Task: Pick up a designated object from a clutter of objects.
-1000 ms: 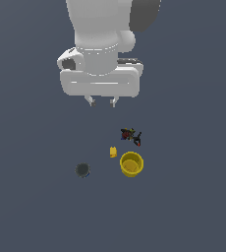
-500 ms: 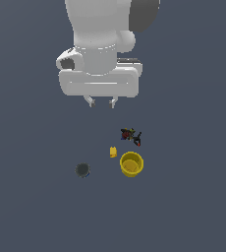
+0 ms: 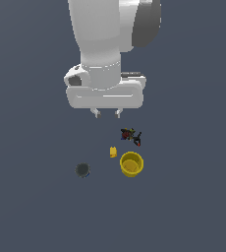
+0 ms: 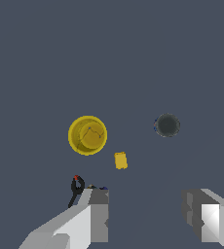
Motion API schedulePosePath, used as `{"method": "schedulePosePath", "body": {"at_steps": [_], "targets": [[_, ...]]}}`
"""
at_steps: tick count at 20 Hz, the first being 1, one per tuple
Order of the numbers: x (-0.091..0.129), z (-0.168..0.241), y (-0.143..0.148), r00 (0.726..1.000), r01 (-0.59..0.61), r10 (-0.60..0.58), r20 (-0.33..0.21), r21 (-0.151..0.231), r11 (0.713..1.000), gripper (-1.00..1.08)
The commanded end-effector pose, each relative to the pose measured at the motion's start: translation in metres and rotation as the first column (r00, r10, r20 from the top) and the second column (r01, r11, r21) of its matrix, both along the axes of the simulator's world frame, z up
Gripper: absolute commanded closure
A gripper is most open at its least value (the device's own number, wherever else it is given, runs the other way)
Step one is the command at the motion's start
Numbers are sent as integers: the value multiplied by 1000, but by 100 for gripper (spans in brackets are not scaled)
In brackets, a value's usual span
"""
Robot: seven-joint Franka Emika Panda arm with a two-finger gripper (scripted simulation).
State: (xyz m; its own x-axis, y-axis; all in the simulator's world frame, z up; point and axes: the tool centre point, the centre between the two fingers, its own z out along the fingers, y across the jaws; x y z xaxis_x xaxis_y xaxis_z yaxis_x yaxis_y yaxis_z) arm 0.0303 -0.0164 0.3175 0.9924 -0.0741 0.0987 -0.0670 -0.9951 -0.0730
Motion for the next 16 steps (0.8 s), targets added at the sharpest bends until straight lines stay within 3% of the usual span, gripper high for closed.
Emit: {"method": "schedulePosePath", "body": {"at_steps": [1, 16], "targets": [[6, -12, 6, 1000, 0, 0, 15, 17, 1000, -20], [40, -109, 41, 989, 45, -62, 134, 132, 990, -20]]}}
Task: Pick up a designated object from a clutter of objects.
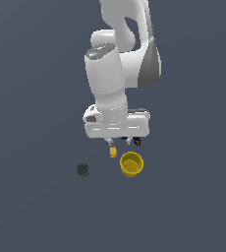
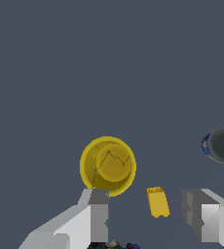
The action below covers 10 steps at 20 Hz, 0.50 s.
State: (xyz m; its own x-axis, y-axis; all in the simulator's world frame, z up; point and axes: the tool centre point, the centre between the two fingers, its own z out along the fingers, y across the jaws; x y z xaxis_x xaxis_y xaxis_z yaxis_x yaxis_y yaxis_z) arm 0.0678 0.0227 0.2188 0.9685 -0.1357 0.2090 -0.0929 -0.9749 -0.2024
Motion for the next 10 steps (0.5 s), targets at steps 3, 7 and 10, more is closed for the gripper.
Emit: {"method": "schedulePosePath", "body": {"at_steps": [3, 7, 10], "targets": [[5, -29, 6, 999, 32, -33, 34, 24, 999, -20], [6, -55, 10, 996, 66, -68, 60, 39, 997, -20], [5, -73, 11, 992, 92, -96, 77, 46, 995, -20]]}}
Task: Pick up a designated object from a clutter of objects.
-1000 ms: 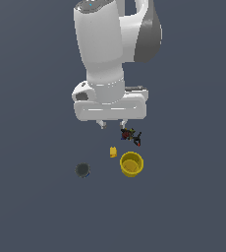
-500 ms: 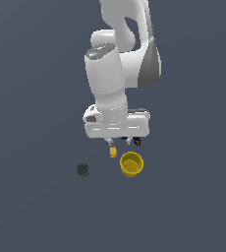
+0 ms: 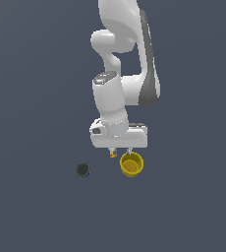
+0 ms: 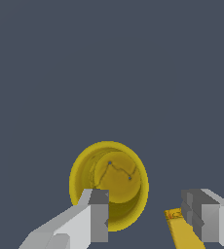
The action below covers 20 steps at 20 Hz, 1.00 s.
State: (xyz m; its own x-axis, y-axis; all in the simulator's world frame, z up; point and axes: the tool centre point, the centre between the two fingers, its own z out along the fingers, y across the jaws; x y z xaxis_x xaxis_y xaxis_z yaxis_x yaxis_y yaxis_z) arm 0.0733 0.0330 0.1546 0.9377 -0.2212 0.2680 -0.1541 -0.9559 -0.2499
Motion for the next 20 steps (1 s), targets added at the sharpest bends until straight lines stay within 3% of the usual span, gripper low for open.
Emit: {"method": "schedulePosePath", "body": {"at_steps": [1, 10, 20], "targets": [[-1, -14, 1, 1000, 23, -23, 14, 4, 1000, -20], [-7, -47, 0, 996, 80, -80, 41, 4, 997, -20], [-9, -55, 0, 995, 92, -92, 45, 3, 996, -20]]}}
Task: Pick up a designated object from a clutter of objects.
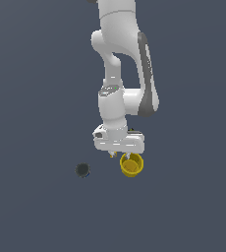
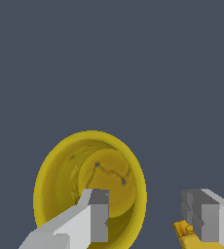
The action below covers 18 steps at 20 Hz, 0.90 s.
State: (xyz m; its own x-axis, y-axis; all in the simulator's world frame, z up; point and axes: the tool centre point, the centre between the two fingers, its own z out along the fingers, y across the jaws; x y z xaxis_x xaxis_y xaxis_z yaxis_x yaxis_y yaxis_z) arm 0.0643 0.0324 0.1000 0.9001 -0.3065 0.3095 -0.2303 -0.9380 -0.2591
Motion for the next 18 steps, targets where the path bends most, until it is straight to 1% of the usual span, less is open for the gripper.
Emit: {"method": "schedulePosePath", "body": {"at_steps": [1, 12, 13, 18], "targets": [[1, -2, 0, 1000, 0, 0, 0, 0, 1000, -20], [8, -24, 4, 1000, 2, -2, 1, 0, 1000, -20], [8, -24, 4, 1000, 2, -2, 1, 0, 1000, 108], [8, -24, 4, 1000, 2, -2, 1, 0, 1000, 108]]}}
